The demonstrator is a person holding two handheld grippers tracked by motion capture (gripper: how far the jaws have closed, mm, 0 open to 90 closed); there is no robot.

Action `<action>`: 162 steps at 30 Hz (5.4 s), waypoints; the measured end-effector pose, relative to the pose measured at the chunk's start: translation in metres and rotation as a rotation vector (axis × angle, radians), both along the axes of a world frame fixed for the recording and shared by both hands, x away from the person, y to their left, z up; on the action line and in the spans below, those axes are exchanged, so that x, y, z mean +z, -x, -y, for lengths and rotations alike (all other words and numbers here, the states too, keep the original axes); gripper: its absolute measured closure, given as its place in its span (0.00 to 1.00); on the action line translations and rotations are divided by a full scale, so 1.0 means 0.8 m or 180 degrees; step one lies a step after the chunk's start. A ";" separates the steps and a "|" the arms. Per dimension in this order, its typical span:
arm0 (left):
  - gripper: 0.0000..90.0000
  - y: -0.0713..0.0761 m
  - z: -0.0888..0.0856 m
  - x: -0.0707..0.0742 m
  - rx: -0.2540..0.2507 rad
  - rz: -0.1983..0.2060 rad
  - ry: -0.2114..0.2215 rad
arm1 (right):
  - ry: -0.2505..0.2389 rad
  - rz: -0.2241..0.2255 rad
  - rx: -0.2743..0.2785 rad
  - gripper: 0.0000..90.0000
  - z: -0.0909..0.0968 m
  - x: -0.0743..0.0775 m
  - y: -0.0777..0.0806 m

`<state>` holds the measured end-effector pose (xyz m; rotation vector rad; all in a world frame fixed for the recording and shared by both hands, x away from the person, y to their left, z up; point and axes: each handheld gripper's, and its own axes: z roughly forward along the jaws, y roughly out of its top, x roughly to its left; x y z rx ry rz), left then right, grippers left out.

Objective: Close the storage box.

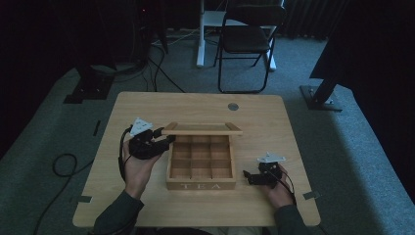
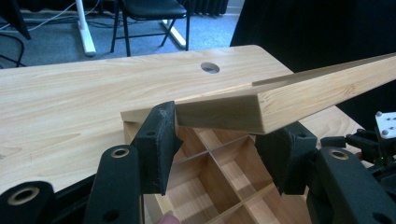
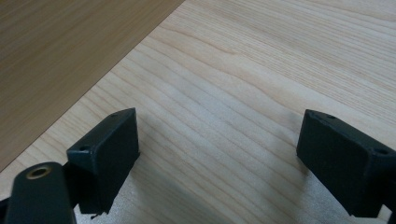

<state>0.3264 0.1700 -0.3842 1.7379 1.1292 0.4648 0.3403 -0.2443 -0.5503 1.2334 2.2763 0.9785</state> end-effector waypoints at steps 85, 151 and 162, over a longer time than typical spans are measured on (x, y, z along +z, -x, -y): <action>0.42 0.071 0.008 -0.115 -0.0131 -0.0260 -0.0201 | 0.0001 -0.0004 -0.0009 0.14 0.000 0.000 0.000; 0.37 0.103 -0.019 -0.137 0.0049 -0.0250 0.0156 | -0.0001 -0.0004 -0.0010 0.14 0.000 0.000 0.000; 0.37 0.100 -0.027 -0.121 0.0110 -0.0062 0.0182 | -0.0002 -0.0005 -0.0011 0.14 0.000 0.000 0.000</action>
